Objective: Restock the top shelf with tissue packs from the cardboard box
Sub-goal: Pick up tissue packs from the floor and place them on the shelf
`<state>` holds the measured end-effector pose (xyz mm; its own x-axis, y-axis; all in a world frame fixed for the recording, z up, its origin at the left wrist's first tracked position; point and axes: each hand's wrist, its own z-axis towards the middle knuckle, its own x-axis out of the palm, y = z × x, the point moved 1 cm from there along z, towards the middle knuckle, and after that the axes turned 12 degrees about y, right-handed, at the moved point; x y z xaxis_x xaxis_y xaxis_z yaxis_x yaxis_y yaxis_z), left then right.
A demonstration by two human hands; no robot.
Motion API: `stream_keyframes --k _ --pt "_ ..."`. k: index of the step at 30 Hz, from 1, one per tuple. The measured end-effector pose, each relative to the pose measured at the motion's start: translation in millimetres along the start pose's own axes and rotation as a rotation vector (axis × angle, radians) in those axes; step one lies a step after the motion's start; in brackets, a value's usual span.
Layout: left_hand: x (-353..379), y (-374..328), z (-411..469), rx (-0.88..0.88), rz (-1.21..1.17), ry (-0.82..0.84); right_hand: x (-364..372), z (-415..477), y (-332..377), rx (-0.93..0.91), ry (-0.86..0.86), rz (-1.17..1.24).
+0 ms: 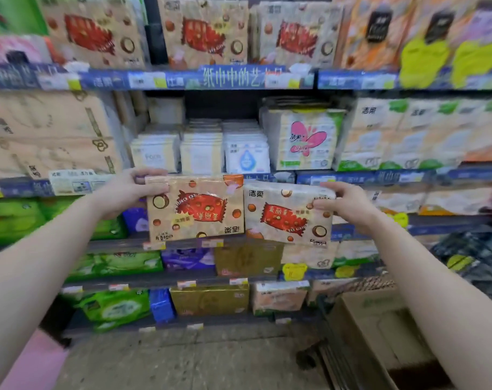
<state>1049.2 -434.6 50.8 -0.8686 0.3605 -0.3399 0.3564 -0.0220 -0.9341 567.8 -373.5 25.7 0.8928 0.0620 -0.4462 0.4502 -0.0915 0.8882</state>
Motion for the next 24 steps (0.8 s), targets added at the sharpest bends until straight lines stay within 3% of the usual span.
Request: stream_keyframes --k 11,24 --pt "-2.0 -134.1 -61.4 0.228 0.008 -0.125 -96.6 -25.0 113.0 -0.257 -0.067 0.077" --pt "-66.2 -190.3 -85.0 0.397 0.010 -0.267 -89.9 27.3 256.6 -0.461 -0.054 0.093"
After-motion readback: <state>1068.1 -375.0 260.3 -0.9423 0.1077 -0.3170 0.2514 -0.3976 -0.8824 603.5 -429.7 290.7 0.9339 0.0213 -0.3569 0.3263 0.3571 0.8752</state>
